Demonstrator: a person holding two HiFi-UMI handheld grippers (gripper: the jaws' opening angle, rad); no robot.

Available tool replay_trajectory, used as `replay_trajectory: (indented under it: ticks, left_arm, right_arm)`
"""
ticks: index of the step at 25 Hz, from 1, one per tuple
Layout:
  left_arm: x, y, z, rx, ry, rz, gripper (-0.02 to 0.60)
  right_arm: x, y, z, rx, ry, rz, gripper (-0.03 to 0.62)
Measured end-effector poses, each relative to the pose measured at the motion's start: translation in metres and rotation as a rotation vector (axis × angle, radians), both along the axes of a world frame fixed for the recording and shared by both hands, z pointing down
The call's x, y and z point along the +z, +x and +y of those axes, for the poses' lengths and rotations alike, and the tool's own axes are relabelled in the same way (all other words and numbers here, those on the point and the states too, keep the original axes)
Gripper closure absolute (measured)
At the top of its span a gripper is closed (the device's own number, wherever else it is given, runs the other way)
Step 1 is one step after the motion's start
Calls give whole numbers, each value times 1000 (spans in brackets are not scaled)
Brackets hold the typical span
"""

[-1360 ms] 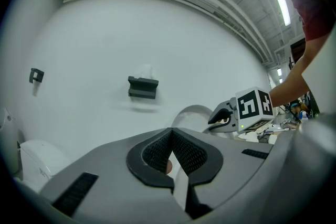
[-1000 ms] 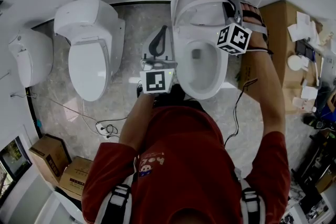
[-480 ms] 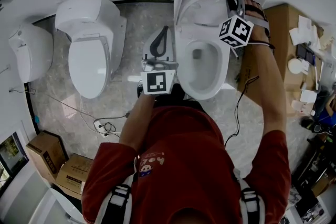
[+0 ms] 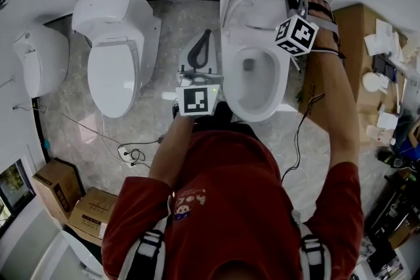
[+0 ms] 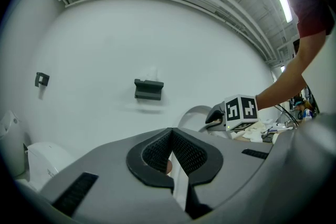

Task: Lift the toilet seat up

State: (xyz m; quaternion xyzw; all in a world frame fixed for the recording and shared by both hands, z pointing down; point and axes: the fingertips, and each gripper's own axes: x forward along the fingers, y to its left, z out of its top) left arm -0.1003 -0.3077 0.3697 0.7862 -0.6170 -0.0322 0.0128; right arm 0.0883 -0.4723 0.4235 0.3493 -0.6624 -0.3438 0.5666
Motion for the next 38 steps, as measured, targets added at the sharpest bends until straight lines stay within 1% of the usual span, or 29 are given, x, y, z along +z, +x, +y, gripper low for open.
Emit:
replay_trajectory:
  ticks: [3, 4, 6, 7, 13, 21, 25, 30, 33, 36, 37, 38]
  left_arm:
    - [-2, -2, 7, -2, 6, -15, 572]
    - [-3, -3, 10, -4, 7, -19, 571]
    - [-5, -5, 15, -11, 11, -20, 572]
    - [-7, -5, 19, -15, 15, -18, 572]
    - [-17, -1, 45, -25, 36, -16, 572]
    - [-30, 31, 94, 10, 53, -24, 572]
    - [-33, 51, 125, 43, 57, -78, 571]
    - [-44, 68, 156, 46, 63, -56, 572]
    - [-46, 78, 172, 47, 56, -62, 572]
    - [-43, 86, 188, 62, 36, -112, 571]
    - [-45, 87, 191, 60, 37, -114, 572]
    - [-50, 88, 194, 54, 40, -97, 572]
  right_arm:
    - [0, 0, 3, 10, 37, 25, 519]
    - [1, 0, 5, 12, 40, 38, 508]
    - [4, 0, 9, 20, 29, 49, 459]
    - [4, 0, 13, 26, 24, 41, 448]
    - [5, 8, 49, 79, 1, -61, 439]
    - [20, 36, 132, 193, -64, -286, 439]
    - [25, 55, 181, 245, -93, -371, 439]
    - [26, 67, 238, 305, -138, -515, 439]
    - [27, 77, 270, 361, -186, -644, 439]
    - [23, 87, 300, 412, -226, -800, 439]
    - [21, 90, 309, 425, -236, -859, 439]
    - [17, 93, 317, 437, -242, -918, 439]
